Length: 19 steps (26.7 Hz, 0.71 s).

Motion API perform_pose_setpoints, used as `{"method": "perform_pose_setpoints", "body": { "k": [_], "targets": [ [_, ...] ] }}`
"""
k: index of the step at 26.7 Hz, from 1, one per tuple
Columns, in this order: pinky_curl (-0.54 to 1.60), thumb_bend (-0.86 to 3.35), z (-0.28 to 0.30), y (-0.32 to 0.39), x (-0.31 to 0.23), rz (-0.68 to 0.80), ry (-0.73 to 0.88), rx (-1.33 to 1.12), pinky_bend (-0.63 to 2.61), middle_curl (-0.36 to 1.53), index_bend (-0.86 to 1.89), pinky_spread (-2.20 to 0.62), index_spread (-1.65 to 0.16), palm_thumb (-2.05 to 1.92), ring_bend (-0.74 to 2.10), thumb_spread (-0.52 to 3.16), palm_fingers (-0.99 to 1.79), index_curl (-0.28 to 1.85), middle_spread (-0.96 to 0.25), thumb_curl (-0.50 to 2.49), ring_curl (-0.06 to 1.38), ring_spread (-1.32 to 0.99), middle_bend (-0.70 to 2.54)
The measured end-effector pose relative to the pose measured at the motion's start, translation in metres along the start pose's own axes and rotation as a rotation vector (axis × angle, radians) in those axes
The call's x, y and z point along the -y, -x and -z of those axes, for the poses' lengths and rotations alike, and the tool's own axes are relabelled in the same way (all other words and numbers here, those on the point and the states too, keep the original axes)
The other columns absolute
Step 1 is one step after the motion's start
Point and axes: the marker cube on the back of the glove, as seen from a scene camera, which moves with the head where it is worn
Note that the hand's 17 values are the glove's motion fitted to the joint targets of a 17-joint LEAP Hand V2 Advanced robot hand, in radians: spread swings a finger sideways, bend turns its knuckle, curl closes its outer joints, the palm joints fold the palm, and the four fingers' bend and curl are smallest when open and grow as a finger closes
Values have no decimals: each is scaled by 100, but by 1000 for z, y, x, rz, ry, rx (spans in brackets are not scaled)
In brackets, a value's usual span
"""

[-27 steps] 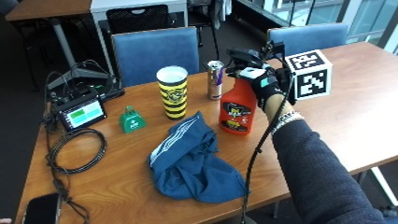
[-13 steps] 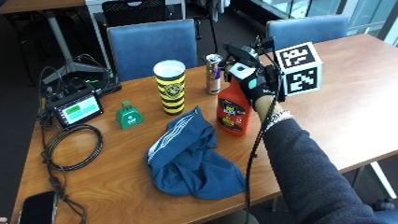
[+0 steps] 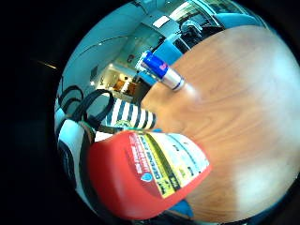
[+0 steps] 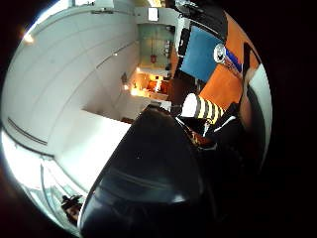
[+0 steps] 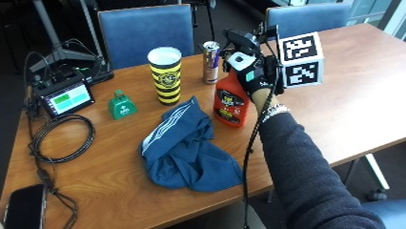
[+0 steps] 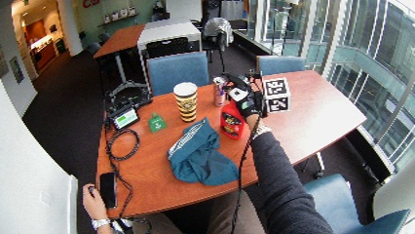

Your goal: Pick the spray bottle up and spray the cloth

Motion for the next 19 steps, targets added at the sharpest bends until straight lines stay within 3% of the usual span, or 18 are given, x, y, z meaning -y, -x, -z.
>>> {"method": "perform_pose_setpoints", "body": {
  "k": [8, 19],
  "targets": [
    [39, -3, 2, -11, -7, -10, 38, 21, 42, 54, 18, -36, -32, 99, 66, 34, 138, 47, -24, 66, 49, -25, 62],
    [40, -3, 12, -41, -29, -6, 324, -170, 43, 54, 18, -34, -32, 102, 66, 29, 135, 50, -22, 69, 48, -24, 63]
  ]
}}
